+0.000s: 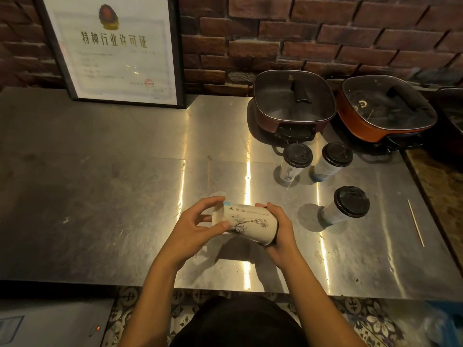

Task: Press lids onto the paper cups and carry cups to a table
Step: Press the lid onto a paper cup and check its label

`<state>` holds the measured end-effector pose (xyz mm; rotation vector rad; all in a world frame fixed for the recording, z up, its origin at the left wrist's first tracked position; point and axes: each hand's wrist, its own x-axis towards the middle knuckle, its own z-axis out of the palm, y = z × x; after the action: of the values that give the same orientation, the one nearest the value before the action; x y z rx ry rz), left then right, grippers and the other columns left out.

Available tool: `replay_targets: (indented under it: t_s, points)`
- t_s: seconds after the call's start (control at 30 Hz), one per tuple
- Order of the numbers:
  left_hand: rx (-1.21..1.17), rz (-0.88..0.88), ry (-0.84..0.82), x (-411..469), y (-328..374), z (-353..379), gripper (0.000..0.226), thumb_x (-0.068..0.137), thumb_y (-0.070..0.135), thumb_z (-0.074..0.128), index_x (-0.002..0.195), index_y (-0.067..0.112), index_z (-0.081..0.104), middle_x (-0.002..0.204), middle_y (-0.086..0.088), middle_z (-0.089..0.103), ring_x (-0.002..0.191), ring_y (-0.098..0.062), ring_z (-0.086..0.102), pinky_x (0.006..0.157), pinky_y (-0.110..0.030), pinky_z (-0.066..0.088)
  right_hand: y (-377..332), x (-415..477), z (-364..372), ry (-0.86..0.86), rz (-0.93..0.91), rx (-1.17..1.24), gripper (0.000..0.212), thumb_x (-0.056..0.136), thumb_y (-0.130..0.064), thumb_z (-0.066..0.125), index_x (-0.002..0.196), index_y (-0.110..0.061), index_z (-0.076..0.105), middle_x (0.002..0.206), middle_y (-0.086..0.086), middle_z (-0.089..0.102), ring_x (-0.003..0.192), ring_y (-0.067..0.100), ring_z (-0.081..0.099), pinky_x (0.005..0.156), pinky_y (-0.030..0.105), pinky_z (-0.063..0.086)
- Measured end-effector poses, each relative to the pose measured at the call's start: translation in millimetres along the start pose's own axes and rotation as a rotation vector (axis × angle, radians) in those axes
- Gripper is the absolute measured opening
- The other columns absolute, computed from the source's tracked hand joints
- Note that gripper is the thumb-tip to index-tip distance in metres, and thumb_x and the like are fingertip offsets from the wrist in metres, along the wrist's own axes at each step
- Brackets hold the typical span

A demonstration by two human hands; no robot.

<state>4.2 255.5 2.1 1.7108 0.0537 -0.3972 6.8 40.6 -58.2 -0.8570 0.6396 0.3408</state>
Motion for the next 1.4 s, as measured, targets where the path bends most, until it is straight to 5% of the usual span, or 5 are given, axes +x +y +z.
replay_targets:
  t_s: [0.5, 0.7, 0.87, 1.07, 1.4]
  points:
    - [0.280, 0.362, -0.045, -14.6, 54.0, 49.2, 0.060, 0.075, 0.040, 0.085, 0.128, 0.052, 0.060, 0.128, 0.033, 0.059, 0.107, -0.005, 0.060, 0.082, -0.016, 0.051, 21.1, 3.5, -12.5, -0.208, 0.097, 0.454, 0.060, 0.068, -0.049, 0.084, 0.115, -0.013, 0.077, 0.113, 0.018, 0.071, 0.102, 0.033, 0.068, 0.085, 0.044, 0.056]
    - [0.296, 0.259, 0.224, -9.2, 37.2, 37.5, 0.039, 0.090, 0.032, 0.076, 0.127, 0.039, 0.068, 0.146, 0.020, 0.051, 0.134, -0.005, 0.047, 0.101, -0.019, 0.045, 1.9, 2.0, 6.7, 0.010, 0.038, 0.166, 0.039, 0.081, -0.042, 0.069, 0.098, -0.008, 0.077, 0.099, 0.019, 0.075, 0.080, 0.031, 0.074, 0.069, 0.038, 0.059]
    - [0.272, 0.104, 0.223, -3.9, 16.7, 32.9, 0.029, 0.095, 0.025, 0.070, 0.124, 0.032, 0.070, 0.138, 0.009, 0.060, 0.126, -0.011, 0.057, 0.091, -0.008, 0.048, 3.7, 8.7, 38.2, 0.317, -0.110, -0.378, 0.033, 0.093, -0.045, 0.063, 0.107, -0.017, 0.068, 0.099, 0.010, 0.075, 0.077, 0.020, 0.073, 0.049, 0.025, 0.051]
    - [0.170, -0.066, 0.237, 2.7, -13.1, 13.6, 0.041, 0.094, 0.033, 0.072, 0.134, 0.030, 0.063, 0.132, 0.012, 0.064, 0.122, -0.008, 0.058, 0.099, -0.023, 0.045, 24.7, 25.3, 77.8, 0.270, -0.227, -0.682, 0.045, 0.099, -0.058, 0.046, 0.122, -0.023, 0.065, 0.115, 0.002, 0.067, 0.104, 0.021, 0.065, 0.088, 0.035, 0.055]
    - [-0.291, -0.201, 0.443, 27.3, -49.8, -68.9, 0.035, 0.096, 0.003, 0.066, 0.129, 0.016, 0.069, 0.131, -0.007, 0.069, 0.125, -0.029, 0.063, 0.108, -0.050, 0.052, 49.9, 49.8, 121.2, 0.032, -0.233, -0.698, 0.022, 0.092, -0.018, 0.060, 0.096, -0.027, 0.080, 0.103, -0.002, 0.077, 0.102, 0.021, 0.070, 0.095, 0.049, 0.059]
